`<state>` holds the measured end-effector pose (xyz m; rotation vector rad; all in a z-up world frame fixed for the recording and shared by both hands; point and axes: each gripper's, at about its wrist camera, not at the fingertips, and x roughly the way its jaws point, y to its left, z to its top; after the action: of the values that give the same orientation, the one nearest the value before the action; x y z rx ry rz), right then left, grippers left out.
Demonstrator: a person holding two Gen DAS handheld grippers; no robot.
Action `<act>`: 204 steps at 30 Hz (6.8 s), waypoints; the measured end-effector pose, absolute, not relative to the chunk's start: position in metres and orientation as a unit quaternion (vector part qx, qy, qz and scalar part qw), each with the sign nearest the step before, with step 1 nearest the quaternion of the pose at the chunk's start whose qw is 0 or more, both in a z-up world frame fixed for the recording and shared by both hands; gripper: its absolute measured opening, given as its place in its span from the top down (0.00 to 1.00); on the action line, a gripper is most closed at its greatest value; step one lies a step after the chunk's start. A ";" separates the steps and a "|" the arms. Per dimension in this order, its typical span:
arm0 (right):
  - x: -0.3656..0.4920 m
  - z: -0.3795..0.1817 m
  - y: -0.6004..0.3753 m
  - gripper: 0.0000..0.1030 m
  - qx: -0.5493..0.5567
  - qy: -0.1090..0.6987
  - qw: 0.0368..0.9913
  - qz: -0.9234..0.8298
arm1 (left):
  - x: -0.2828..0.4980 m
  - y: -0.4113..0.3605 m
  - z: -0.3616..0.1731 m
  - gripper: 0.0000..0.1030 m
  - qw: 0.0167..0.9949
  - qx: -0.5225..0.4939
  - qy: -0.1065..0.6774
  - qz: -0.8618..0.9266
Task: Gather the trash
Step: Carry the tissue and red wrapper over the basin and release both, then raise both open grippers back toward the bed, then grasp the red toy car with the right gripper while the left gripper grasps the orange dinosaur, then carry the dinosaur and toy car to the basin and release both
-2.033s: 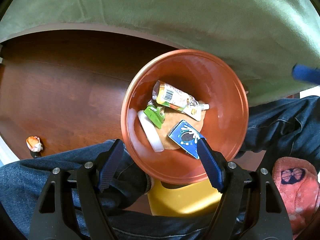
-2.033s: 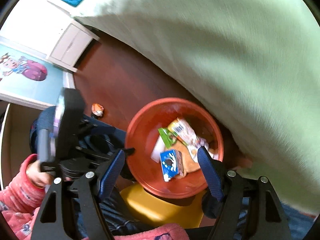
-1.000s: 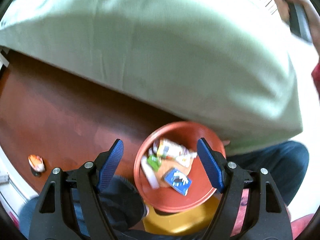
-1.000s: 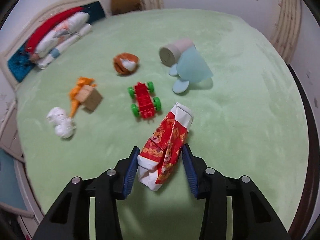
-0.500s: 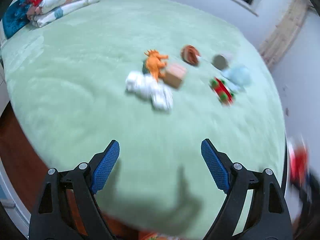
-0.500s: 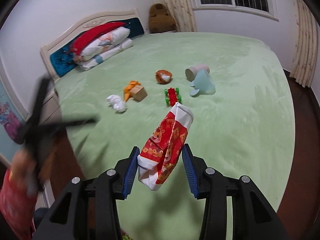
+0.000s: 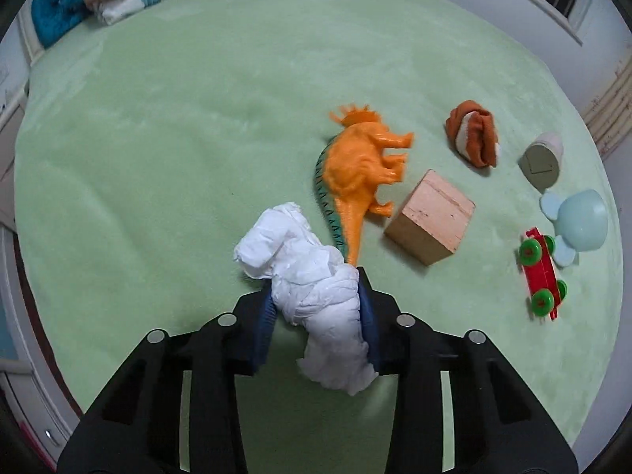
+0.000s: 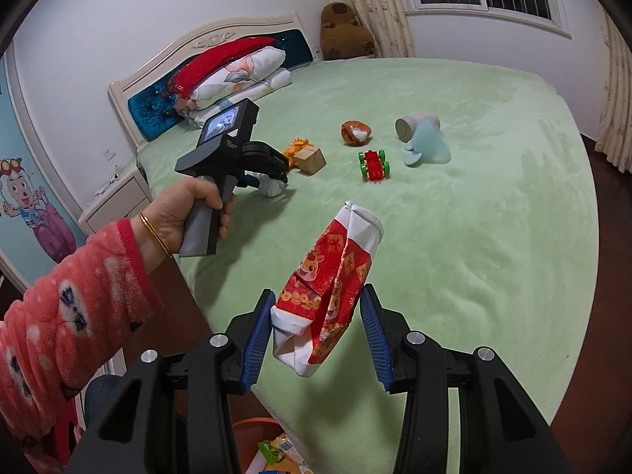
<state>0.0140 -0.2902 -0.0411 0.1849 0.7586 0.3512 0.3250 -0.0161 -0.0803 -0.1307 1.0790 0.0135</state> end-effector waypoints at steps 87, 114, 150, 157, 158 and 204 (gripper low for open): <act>-0.038 -0.092 -0.231 0.26 0.025 0.441 0.879 0.178 | -0.008 0.029 -0.121 0.20 0.835 0.033 0.523 -0.166; 0.304 -0.096 -0.240 0.62 -0.015 0.481 0.877 0.005 | 0.080 0.057 -0.086 0.13 0.864 -0.020 0.485 -0.134; 0.092 -0.037 -0.263 0.62 0.020 0.397 0.902 0.168 | 0.370 -0.018 -0.082 0.24 0.876 0.075 0.457 -0.132; 0.089 -0.044 -0.268 0.62 0.035 0.396 0.902 0.168 | 0.374 -0.012 -0.081 0.59 0.879 0.053 0.458 -0.121; 0.088 -0.044 -0.269 0.62 0.037 0.394 0.903 0.168 | 0.372 -0.010 -0.079 0.59 0.880 0.055 0.457 -0.121; -0.092 -0.178 -0.187 0.62 0.013 0.557 0.793 0.247 | -0.052 0.004 -0.179 0.62 0.743 0.082 0.600 -0.286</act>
<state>-0.0916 -0.1867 -0.1776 0.0273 1.1980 0.5319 -0.0521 0.0041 -0.1789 0.1787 1.3142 -0.6256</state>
